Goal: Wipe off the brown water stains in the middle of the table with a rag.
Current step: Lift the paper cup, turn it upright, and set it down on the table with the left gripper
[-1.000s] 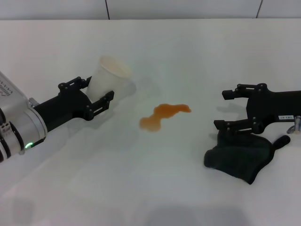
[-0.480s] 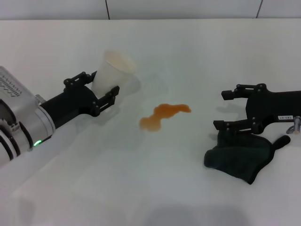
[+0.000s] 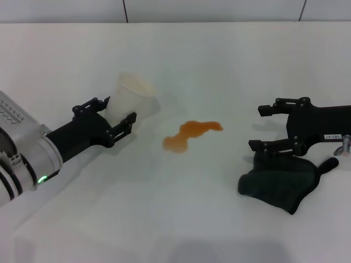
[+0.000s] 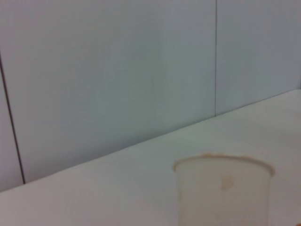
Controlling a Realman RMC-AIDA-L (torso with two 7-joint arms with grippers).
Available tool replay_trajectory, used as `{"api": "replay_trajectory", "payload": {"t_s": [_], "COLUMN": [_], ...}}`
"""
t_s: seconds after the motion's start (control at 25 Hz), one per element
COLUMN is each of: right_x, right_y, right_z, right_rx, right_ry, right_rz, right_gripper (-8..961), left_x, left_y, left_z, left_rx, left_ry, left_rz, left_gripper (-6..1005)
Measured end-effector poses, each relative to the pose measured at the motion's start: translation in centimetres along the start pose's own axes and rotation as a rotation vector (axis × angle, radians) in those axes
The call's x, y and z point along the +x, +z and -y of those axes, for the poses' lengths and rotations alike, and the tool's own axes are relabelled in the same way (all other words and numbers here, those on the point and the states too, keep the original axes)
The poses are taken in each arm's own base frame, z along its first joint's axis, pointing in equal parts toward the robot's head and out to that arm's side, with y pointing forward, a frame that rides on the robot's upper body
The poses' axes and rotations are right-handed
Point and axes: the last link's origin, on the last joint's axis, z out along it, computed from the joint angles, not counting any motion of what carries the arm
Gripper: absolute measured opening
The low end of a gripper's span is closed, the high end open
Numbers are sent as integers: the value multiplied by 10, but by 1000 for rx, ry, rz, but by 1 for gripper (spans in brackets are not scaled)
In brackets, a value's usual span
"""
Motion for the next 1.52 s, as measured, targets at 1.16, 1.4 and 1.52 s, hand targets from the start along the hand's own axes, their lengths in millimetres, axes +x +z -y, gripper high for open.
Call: {"api": "replay_trajectory", "payload": {"t_s": [1.16, 1.4, 1.52], "right_x": [0, 1, 0], "right_y": [-1, -2, -2], "right_z": [0, -1, -1], "right_rx": [3, 1, 1], "right_ry": [-2, 3, 2], "right_rz": [0, 0, 0], "right_gripper": [855, 855, 855], "left_x": [-12, -9, -6], "left_y": [-7, -5, -2], "left_z": [0, 5, 7], "left_rx": [7, -3, -19], "left_ry": [-46, -90, -111], "left_rz": [53, 68, 85], "left_gripper": [638, 636, 636]}}
